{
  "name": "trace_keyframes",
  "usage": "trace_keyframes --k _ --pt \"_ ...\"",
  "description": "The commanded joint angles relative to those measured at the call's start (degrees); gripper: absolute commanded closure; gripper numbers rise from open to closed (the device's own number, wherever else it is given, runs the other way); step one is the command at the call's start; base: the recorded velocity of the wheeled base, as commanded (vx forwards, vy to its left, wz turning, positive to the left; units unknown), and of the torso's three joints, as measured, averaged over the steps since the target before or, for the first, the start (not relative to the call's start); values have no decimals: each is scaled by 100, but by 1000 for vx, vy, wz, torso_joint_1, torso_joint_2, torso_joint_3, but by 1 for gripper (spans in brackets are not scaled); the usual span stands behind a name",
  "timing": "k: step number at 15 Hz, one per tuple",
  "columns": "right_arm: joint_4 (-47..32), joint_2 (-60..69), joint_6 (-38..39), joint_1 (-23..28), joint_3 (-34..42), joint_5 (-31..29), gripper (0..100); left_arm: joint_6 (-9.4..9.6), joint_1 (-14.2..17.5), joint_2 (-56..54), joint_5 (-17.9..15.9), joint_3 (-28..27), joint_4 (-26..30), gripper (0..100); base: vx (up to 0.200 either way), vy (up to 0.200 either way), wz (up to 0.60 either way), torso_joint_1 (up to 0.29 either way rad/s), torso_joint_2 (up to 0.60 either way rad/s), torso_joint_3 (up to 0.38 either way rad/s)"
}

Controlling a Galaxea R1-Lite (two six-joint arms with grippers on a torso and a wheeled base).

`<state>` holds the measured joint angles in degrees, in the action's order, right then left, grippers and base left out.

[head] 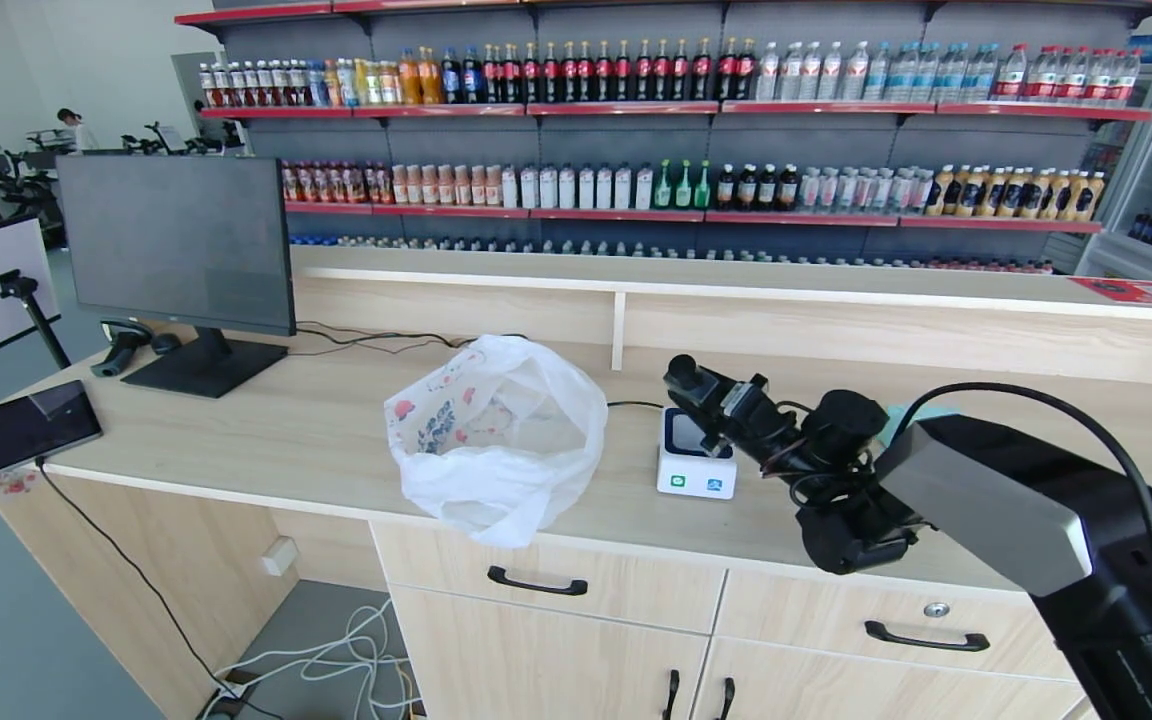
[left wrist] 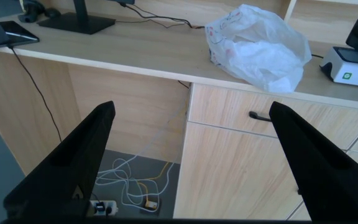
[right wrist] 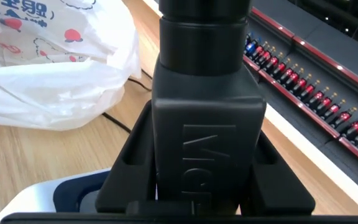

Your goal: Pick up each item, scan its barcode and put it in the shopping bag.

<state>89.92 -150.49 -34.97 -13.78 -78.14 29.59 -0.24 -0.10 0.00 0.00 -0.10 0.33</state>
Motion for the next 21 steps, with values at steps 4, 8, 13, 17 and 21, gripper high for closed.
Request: trace_keyframes --k 4,8,13,17,21 --pt "8 1145 -159 -117 1099 3 100 -11 1 0 0 1 2 0 0 0 0 0 0 0" --pt "8 2244 -194 -117 2330 -58 100 -2 1 0 0 1 2 0 0 0 0 0 0 0" --pt "8 3755 -185 -108 4052 -67 100 -2 1 0 0 1 2 0 0 0 0 0 0 0" --pt "8 5654 263 59 6259 -550 100 -2 1 0 0 1 2 0 0 0 0 0 0 0" --pt "8 7139 1160 59 7594 -1465 100 -2 1 0 0 1 2 0 0 0 0 0 0 0"
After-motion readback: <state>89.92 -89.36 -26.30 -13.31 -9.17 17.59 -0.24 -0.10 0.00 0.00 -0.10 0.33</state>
